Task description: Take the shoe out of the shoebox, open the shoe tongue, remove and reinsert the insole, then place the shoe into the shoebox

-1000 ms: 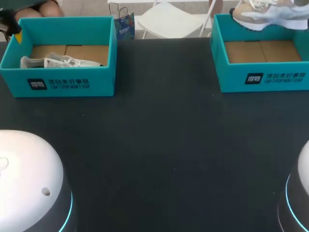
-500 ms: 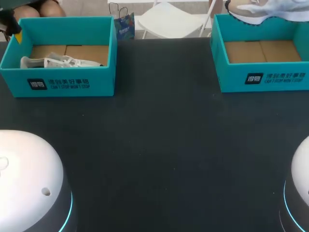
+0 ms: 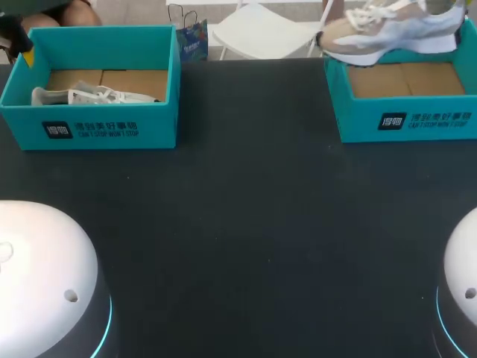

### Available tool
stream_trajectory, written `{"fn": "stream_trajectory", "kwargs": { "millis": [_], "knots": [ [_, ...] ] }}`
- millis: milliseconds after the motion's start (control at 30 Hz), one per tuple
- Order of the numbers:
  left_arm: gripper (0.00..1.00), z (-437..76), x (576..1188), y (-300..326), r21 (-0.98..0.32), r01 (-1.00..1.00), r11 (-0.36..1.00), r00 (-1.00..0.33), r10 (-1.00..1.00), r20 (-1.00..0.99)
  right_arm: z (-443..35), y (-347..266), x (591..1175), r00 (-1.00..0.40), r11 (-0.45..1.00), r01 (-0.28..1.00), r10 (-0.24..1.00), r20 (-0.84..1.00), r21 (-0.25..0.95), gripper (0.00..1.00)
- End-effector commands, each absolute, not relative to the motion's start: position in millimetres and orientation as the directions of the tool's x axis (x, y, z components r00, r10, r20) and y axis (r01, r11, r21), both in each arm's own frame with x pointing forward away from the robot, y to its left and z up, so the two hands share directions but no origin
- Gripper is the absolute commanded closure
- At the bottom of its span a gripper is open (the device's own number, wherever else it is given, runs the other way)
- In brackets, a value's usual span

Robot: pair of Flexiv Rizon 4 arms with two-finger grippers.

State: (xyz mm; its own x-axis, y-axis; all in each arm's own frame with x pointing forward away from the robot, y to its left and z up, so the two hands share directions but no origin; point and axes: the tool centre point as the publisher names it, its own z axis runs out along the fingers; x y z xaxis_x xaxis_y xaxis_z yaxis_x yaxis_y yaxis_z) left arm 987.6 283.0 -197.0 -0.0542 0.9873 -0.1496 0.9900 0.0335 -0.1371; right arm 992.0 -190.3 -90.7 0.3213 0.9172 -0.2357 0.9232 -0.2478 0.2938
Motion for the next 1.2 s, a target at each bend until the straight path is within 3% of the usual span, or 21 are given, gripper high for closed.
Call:
{"fn": "stream_trajectory", "kwargs": {
  "millis": [33, 600, 867, 1200],
  "knots": [
    [0.00, -196, 989, 284, -0.140, 0.990, 0.031, -0.052, 0.988, -0.148, -78, -163, 947, 0.327, -0.237, 0.908, 0.916, -0.233, 0.345, 1.00],
    [0.00, -196, 989, 284, -0.140, 0.990, 0.031, -0.052, 0.988, -0.148, -88, -57, 837, 0.271, -0.177, 0.938, 0.909, -0.316, 0.298, 1.00],
    [0.00, -196, 989, 284, -0.140, 0.990, 0.031, -0.052, 0.988, -0.148, -110, -3, 808, 0.308, -0.247, 0.929, 0.929, -0.206, 0.275, 1.00],
    [0.00, -196, 989, 284, -0.140, 0.990, 0.031, -0.052, 0.988, -0.148, -111, 0, 804, 0.341, -0.283, 0.923, 0.916, -0.212, 0.261, 1.00]
  ]
}}
